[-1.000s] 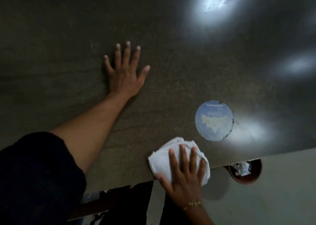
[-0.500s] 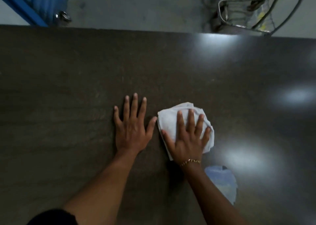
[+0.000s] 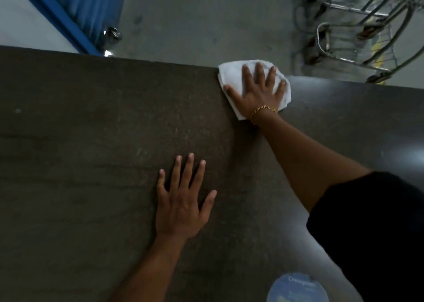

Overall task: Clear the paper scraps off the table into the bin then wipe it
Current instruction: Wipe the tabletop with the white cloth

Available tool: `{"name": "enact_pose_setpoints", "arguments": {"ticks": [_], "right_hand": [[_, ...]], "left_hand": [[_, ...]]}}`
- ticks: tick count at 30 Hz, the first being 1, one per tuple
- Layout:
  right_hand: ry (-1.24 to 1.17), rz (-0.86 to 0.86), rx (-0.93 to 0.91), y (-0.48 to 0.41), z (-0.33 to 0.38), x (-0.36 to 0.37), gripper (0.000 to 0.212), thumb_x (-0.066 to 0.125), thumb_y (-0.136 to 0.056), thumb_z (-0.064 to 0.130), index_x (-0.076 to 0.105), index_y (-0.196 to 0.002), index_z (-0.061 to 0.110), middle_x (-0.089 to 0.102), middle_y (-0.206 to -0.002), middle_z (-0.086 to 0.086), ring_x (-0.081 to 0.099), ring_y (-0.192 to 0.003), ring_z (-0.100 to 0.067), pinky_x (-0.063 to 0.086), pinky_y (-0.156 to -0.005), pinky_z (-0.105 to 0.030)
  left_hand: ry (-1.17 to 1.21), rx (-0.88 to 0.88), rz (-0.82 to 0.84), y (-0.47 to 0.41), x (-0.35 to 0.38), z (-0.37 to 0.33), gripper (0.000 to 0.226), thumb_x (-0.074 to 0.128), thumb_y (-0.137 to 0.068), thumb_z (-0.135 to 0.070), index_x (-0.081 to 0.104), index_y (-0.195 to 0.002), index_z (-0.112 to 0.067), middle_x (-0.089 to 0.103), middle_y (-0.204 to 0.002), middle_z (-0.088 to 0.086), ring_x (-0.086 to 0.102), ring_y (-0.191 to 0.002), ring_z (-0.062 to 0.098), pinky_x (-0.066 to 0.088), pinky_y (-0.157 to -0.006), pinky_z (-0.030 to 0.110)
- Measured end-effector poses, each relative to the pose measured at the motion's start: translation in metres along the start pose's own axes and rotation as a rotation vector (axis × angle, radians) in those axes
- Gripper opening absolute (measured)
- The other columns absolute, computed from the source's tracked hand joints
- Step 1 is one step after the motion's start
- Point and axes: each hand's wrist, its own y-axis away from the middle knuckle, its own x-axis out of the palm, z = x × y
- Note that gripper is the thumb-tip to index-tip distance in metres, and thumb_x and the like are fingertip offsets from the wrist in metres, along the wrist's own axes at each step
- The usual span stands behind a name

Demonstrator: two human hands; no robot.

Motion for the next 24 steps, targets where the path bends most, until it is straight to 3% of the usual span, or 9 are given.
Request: {"name": "enact_pose_setpoints", "arguments": {"ticks": [6,17,20,24], "right_hand": [[0.042,-0.005,-0.061,0.055,-0.023,0.017,0.089,0.016,-0.089,0.086,0.002,-0.161,0.038,-0.009,-0.172,-0.002,-0.014,-0.156,-0.038,-0.005,-0.120,-0.069],[-0.007,0.054,0.077,0.381,-0.080,0.089,0.089,0.018,-0.091,0.083,-0.012,-0.161,0.036,-0.024,-0.169,-0.003,-0.021,-0.155,-0.036,-0.001,-0.122,-0.067],[-0.004,0.070,0.140,0.460,-0.082,0.107,0.090,0.022,-0.092,0.082,0.001,-0.163,0.033,-0.012,-0.172,-0.006,-0.010,-0.157,-0.038,0.007,-0.121,-0.068],[0.028,0.085,0.218,0.548,-0.077,0.128,0.089,0.043,-0.086,0.079,0.035,-0.158,0.027,0.018,-0.170,-0.012,0.017,-0.154,-0.045,0.024,-0.114,-0.071]], "left_hand": [[0.017,-0.004,-0.015,0.000,0.002,0.000,0.076,0.035,-0.097,-0.064,0.025,-0.163,-0.028,0.016,-0.173,0.004,0.013,-0.160,0.027,0.016,-0.121,0.064],[0.021,-0.016,0.058,0.002,-0.003,-0.005,0.078,0.021,-0.097,-0.065,0.022,-0.163,-0.024,0.014,-0.173,0.007,0.009,-0.159,0.031,0.012,-0.122,0.067],[0.035,0.016,0.075,0.001,-0.007,-0.015,0.081,0.025,-0.098,-0.067,0.016,-0.165,-0.022,0.007,-0.174,0.006,0.002,-0.160,0.033,0.007,-0.123,0.068],[0.084,0.095,0.110,-0.011,-0.010,-0.073,0.082,0.025,-0.098,-0.071,0.010,-0.165,-0.026,0.001,-0.174,0.003,-0.003,-0.160,0.032,0.002,-0.122,0.069]]}}
